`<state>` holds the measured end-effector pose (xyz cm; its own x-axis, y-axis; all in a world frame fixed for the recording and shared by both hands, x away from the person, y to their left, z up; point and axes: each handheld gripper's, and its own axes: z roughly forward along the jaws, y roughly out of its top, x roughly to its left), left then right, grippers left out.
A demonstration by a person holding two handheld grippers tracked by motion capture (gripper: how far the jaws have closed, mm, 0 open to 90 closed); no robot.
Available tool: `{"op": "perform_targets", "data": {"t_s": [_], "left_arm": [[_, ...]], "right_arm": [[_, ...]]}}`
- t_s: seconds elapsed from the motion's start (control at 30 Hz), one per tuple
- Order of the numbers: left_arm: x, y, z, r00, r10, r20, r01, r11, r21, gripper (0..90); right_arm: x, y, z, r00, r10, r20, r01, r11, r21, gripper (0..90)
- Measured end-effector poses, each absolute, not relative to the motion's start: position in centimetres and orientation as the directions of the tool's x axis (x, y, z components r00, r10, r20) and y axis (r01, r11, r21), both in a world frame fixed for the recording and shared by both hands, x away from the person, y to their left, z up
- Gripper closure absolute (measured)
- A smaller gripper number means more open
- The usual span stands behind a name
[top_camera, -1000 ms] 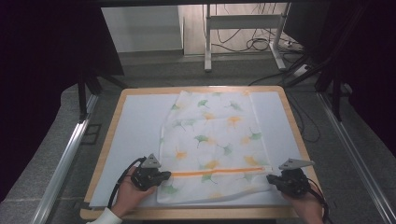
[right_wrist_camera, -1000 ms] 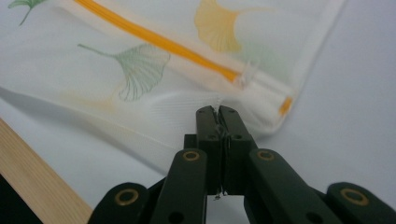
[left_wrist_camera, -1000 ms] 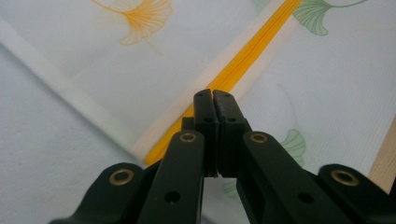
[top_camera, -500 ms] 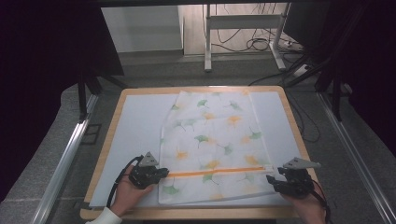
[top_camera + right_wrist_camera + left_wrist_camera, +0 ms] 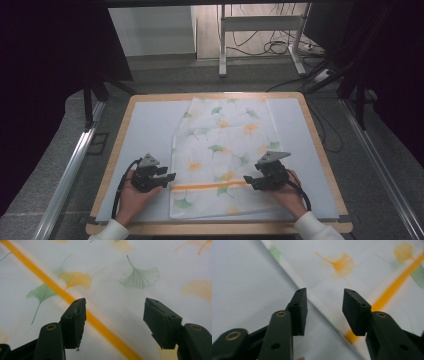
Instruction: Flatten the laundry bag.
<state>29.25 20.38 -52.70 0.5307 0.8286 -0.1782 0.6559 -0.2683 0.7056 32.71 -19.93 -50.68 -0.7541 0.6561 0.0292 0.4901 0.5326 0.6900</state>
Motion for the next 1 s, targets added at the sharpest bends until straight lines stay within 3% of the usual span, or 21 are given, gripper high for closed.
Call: {"op": "perform_targets", "data": {"t_s": [0.2, 0.6, 1.0], "left_arm": [[32.0, 21.3, -52.3, 0.455, 0.865, -0.213, 0.682, -0.184, 0.708, 48.4], [37.0, 20.6, -51.8, 0.406, 0.881, -0.243, 0.701, -0.130, 0.701, 40.1], [41.5, 19.8, -52.5, 0.379, 0.879, -0.290, 0.739, -0.098, 0.666, 39.7]], "right_arm": [[33.8, -19.3, -51.4, -0.761, 0.649, 0.013, 0.471, 0.538, 0.699, 33.2], [32.9, -19.7, -51.8, -0.769, 0.639, -0.013, 0.461, 0.568, 0.682, 32.9], [32.7, -19.4, -52.3, -0.769, 0.639, -0.035, 0.457, 0.587, 0.668, 32.6]]}}
